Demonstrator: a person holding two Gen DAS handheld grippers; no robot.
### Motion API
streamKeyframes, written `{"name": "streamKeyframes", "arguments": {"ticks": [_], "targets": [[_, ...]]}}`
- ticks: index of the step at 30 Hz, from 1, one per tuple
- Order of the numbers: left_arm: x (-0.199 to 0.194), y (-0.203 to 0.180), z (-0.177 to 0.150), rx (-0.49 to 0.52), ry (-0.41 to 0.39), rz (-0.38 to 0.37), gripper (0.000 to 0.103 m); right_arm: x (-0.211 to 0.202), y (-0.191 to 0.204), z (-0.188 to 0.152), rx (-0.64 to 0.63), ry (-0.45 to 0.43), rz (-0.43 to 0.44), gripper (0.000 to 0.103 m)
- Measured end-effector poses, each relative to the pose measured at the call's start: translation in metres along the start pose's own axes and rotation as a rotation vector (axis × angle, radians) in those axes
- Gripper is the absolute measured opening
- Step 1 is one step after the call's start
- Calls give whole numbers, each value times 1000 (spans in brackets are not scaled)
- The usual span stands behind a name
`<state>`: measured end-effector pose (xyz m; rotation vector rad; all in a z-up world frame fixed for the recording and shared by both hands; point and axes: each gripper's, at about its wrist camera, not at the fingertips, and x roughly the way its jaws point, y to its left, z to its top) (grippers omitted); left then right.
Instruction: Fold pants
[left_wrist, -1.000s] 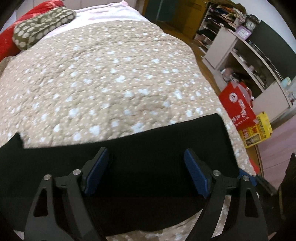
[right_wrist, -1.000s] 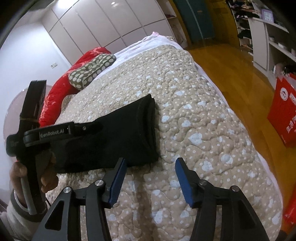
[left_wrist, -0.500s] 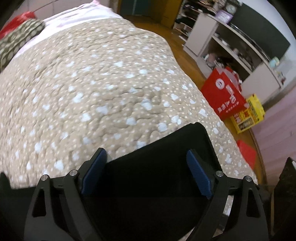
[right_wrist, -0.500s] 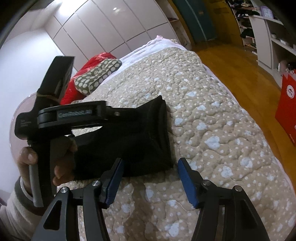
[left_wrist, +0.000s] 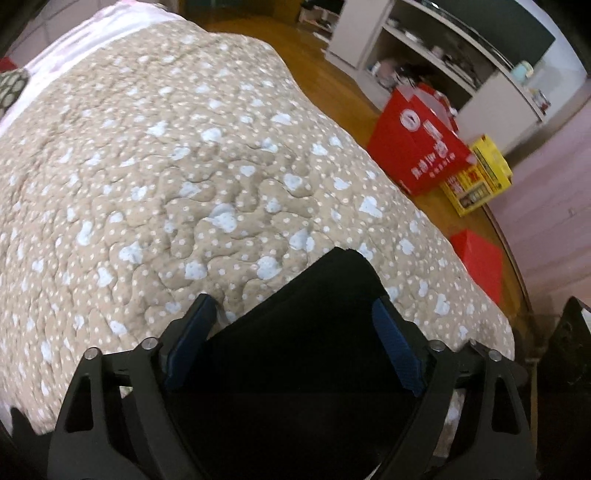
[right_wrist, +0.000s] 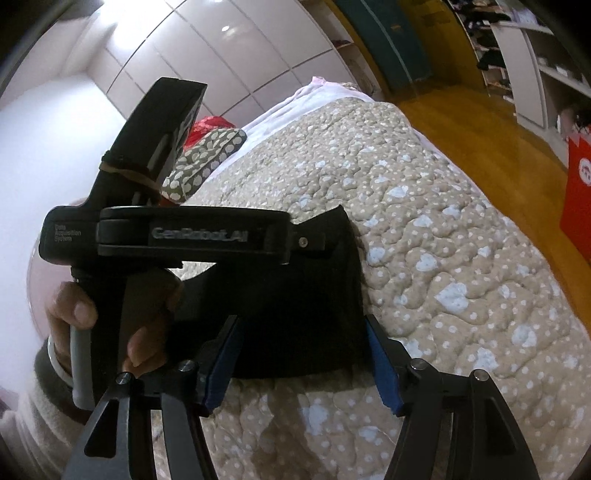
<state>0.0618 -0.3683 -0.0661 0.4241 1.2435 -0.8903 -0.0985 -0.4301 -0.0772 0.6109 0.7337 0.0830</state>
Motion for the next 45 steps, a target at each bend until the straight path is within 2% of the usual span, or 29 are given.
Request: {"name": "streamKeyframes", "arguments": {"ticks": [2,4,5,6,7,8,9,13,16,20,23,26,30,34,36,38,40,42,43,45], "targets": [[1,-3,4,36,16,-11,73,2,-1,1,12,-3,4,62],[2,-4,4,56,6,-15,67,6,0,3,2,6,-11,54],[3,-3,3,53,-5,-21,66,7,1,3,-1,9,-21,46],[3,-1,2,48,-21,-29,59,8,0,4,0,12,-20,40],[1,0,0,46,-37,-43,43,10,-2,4,8,19,-15,38],[-1,2,0,36,-54,-83,37,10,-3,5,16,19,-6,33],[-3,6,-2,21,-59,-98,27,11,-5,6,28,18,11,24],[-15,14,-6,-15,-83,-131,14,9,0,12,38,6,64,17],[-48,22,-15,-30,-142,-158,12,0,22,20,-26,-18,79,16],[-110,40,-40,-39,-248,-94,12,-8,61,32,-112,-45,137,15],[-141,64,-64,-104,-299,-70,12,-5,97,37,-190,-45,191,15],[-169,105,-104,-210,-334,0,12,9,130,34,-242,-17,259,14],[-180,150,-157,-360,-338,73,12,37,176,17,-317,55,351,14],[-175,191,-208,-519,-305,154,12,86,214,-13,-383,184,397,14],[-171,200,-222,-558,-297,167,12,116,223,-29,-406,258,396,18],[-170,204,-234,-593,-303,146,12,137,227,-36,-420,349,364,21],[-171,203,-237,-597,-303,140,18,127,230,-28,-428,374,398,26],[-176,195,-239,-583,-327,160,20,100,225,-12,-413,335,468,35],[-178,192,-239,-577,-337,163,22,83,216,-1,-400,285,477,36],[-180,185,-237,-572,-360,148,29,61,196,17,-384,180,427,36]]}}
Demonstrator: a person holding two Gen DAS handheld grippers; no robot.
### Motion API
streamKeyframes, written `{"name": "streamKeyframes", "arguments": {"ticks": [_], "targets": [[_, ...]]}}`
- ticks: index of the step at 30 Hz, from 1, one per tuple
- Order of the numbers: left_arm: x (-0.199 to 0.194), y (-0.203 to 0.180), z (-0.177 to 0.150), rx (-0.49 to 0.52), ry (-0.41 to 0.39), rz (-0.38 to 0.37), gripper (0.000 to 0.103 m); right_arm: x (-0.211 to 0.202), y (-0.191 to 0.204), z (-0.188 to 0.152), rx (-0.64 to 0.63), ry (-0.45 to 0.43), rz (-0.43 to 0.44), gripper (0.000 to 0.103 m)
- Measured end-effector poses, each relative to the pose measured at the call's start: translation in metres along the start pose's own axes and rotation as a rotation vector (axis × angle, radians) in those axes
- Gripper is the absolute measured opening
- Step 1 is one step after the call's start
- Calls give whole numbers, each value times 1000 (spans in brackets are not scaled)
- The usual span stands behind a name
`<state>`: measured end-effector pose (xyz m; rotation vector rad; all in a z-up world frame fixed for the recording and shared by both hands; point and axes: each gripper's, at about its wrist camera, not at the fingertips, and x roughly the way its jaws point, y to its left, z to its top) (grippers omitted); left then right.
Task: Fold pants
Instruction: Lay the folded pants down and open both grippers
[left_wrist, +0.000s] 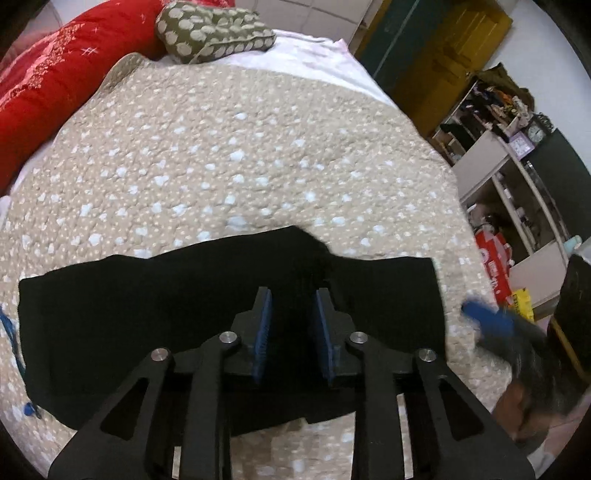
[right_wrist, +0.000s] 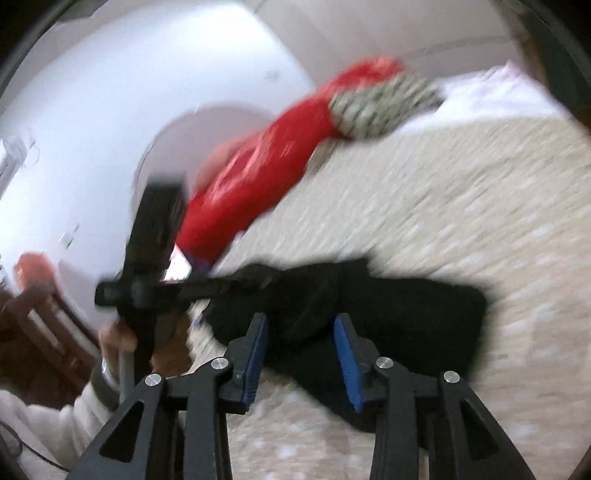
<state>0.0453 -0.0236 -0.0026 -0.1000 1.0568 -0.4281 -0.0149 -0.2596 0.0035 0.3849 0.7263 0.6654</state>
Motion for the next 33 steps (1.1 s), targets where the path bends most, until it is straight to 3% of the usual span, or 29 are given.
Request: {"name": "streamKeyframes", "arguments": {"ticks": [3,6,11,15,19,23,28,33], "targets": [[0,-14,-1,14,-21,3,40,-9,-26,6,-3,-8,-207,33],[13,-26,-8,35,-11,54,41,5,-49,3,57,39,-234,22],[47,-27,-24,36,52,159,41,67,-47,7,-26,145,-338,21],[46,-27,-28,34,19,173,43,80,-48,12,-68,175,-370,21],[46,-23,-31,17,4,160,46,55,-35,10,-64,152,-367,21],[42,-22,-34,11,-10,160,47,27,-8,-9,-129,151,-376,21],[42,-26,-38,12,-28,181,49,31,-10,-39,-161,189,-421,21],[37,-24,-39,-5,-31,179,49,20,-4,-29,-132,170,-402,21]]}}
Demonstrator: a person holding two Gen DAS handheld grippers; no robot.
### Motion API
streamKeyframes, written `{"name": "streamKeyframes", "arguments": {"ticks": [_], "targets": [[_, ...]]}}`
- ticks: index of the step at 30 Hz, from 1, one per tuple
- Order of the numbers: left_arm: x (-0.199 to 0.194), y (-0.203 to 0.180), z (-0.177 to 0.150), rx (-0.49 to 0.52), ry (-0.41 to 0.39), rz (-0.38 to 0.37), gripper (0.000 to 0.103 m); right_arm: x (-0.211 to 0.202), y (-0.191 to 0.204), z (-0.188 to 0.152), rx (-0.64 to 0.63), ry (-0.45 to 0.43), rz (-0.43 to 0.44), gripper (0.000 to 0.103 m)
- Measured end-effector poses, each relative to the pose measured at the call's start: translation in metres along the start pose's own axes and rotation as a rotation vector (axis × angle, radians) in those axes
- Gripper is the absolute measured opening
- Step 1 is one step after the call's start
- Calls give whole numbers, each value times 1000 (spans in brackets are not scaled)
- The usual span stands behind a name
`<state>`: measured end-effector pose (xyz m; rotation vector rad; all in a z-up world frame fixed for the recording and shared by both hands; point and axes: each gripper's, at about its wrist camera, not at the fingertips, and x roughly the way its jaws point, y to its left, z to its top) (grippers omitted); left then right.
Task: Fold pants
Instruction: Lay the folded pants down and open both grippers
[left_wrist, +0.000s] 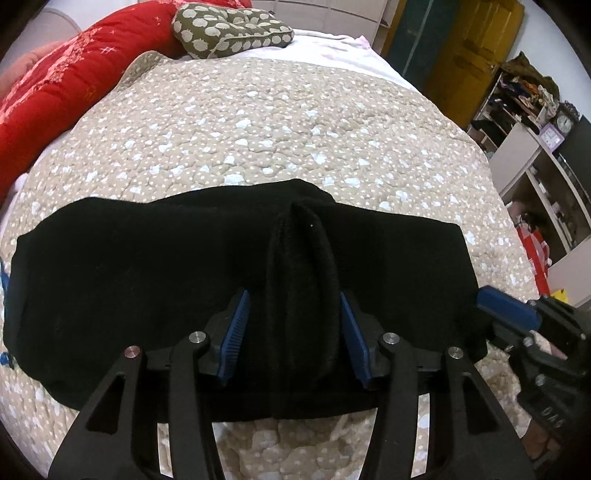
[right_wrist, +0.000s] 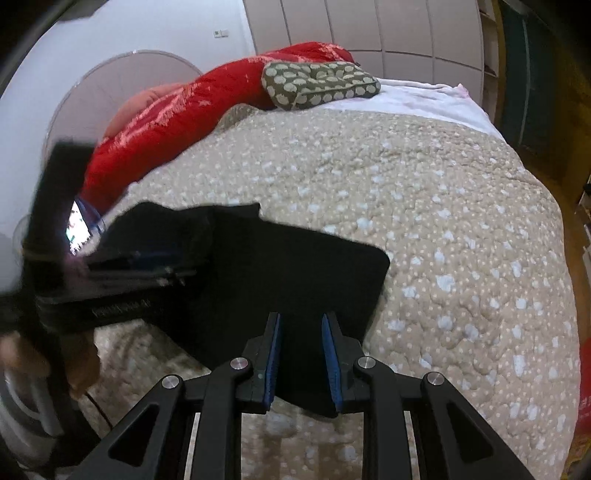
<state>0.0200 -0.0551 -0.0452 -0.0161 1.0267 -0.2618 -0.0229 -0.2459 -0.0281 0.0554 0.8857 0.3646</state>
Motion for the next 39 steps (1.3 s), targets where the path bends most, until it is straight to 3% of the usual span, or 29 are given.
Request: {"name": "streamKeyframes", "arguments": {"ticks": [7,18,27,34,39], "targets": [[-16,11,-4,-24,-5,0,49,5,5,21,61,-21,64,21],[-40,58,-11,-110,-47,111,49,34,40,32,5,11,111,21],[-42,72,-21,-144,-39,116,49,75,58,54,-32,57,35,22],[-43,78,-23,-172,-38,106,49,35,60,28,-80,49,86,25],[-46,78,-25,-178,-41,108,49,43,55,-3,-59,58,97,29]]}}
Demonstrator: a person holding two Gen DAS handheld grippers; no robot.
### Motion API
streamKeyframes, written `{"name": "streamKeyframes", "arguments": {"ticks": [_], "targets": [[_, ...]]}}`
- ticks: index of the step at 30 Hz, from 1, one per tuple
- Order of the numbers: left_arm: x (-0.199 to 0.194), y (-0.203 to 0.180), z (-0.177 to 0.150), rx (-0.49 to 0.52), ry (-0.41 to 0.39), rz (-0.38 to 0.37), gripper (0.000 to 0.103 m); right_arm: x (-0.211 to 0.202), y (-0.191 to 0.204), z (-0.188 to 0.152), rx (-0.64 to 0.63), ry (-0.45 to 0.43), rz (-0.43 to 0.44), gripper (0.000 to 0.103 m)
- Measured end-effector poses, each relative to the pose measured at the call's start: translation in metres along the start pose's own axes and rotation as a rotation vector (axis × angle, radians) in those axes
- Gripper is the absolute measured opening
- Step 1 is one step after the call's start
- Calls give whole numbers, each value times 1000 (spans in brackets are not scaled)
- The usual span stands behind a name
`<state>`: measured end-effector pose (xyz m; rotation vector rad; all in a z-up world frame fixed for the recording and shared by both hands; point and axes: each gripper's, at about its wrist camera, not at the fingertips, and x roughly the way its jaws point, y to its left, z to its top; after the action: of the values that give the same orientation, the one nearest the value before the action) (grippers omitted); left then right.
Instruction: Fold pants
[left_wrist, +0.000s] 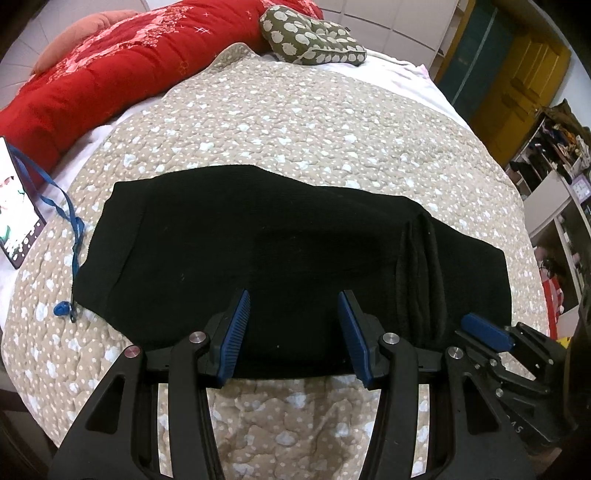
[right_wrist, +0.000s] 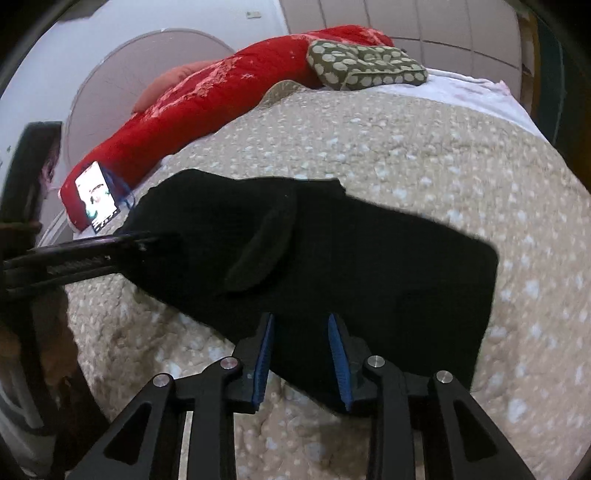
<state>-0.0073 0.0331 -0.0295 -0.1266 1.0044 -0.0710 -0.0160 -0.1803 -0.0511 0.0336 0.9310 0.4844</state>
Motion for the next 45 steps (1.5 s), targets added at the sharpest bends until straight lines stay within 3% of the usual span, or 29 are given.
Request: {"name": "streamKeyframes", "arguments": {"ticks": [6,8,9,10,12,16,22,29,36,42,45], "targets": [[-8,6,-3,-16,-5,7,49,-15,7,18,-9,-21,18,30],[-10,12,-5,-42,-7,-7,57,-19,12,26,-12,-48,38,32],[-12,15,-6,-59,-10,-21,67,-18,15,29,-10,-55,55,33],[-14,17,-7,-69,-16,-27,71,-14,19,34,-7,-55,71,34],[-17,23,-9,-80,-28,-13,71,-5,27,41,-15,-44,84,35],[-20,32,-10,-88,-26,8,71,7,36,50,-44,-47,32,35],[-18,43,-13,-122,-18,7,71,37,33,52,-4,14,58,35],[-16,47,-15,-152,-13,4,71,22,47,62,-46,-19,109,36],[-23,77,-30,-290,-16,-49,71,32,64,75,-85,-27,153,43],[-32,98,-49,-357,-76,-3,71,50,79,91,-117,-11,180,46],[-35,109,-57,-426,-96,-33,71,64,88,104,-119,4,204,47]]}}
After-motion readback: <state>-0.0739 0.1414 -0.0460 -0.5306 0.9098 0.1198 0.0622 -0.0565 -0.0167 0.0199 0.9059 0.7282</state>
